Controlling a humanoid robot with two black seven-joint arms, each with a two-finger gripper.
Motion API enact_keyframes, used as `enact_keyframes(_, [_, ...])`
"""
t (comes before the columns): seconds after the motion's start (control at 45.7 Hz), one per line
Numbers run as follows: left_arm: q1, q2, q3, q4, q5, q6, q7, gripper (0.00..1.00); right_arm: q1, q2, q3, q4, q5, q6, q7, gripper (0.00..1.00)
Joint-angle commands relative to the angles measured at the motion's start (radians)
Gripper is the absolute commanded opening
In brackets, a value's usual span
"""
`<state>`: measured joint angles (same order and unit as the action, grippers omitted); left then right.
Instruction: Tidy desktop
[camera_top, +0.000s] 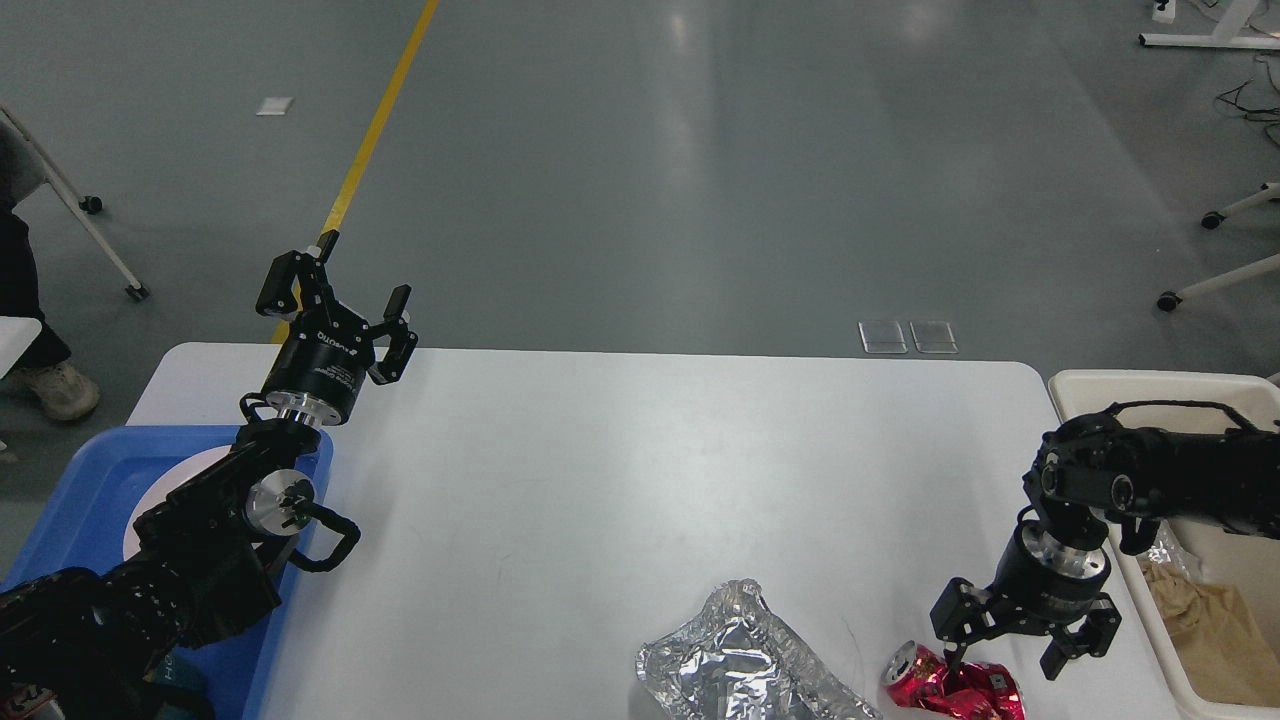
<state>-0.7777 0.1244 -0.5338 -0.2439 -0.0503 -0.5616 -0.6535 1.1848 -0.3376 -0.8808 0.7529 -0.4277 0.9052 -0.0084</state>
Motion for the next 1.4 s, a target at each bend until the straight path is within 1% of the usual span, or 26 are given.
enact_keyframes(0.0, [0.000,0.000,0.000,0.000,0.000,-0.001,0.000,0.97,0.013,-0.072,-0.014,-0.073,0.121,-0.011,-0.001,1.00])
enact_keyframes(0.131, [0.000,0.000,0.000,0.000,0.000,0.000,0.000,0.96,0.013,-0.170,-0.035,-0.089,0.260,-0.011,-0.004,1.00])
enact_keyframes(0.306, [0.000,0.000,0.000,0.000,0.000,0.000,0.000,0.96,-0.010,-0.259,-0.046,-0.084,0.357,-0.011,-0.004,1.00])
enact_keyframes(0.547, [0.000,0.000,0.000,0.000,0.000,-0.001,0.000,0.97,-0.128,-0.403,-0.044,-0.072,0.523,-0.009,-0.004,1.00])
enact_keyframes(0.656, [0.000,0.000,0.000,0.000,0.000,0.000,0.000,0.96,-0.180,-0.460,-0.046,-0.057,0.498,0.011,-0.002,1.00])
enact_keyframes(0.766, [0.000,0.000,0.000,0.000,0.000,0.000,0.000,0.96,-0.235,-0.503,-0.047,-0.041,0.405,0.011,-0.002,1.00])
enact_keyframes(0.831, [0.000,0.000,0.000,0.000,0.000,0.000,0.000,0.97,-0.270,-0.509,-0.046,-0.040,0.374,0.009,-0.001,1.00])
enact_keyframes(0.941, [0.000,0.000,0.000,0.000,0.000,-0.001,0.000,0.97,-0.313,-0.543,-0.040,-0.040,0.369,0.001,-0.001,1.00])
enact_keyframes(1.05, [0.000,0.000,0.000,0.000,0.000,0.000,0.000,0.97,-0.300,-0.583,-0.012,-0.040,0.392,-0.005,0.001,1.00])
enact_keyframes(1.203, [0.000,0.000,0.000,0.000,0.000,0.000,0.000,0.97,-0.298,-0.655,0.045,-0.038,0.538,0.001,-0.002,1.00])
enact_keyframes(1.378, [0.000,0.000,0.000,0.000,0.000,0.000,0.000,0.97,-0.306,-0.685,0.048,-0.035,0.742,-0.005,-0.002,1.00])
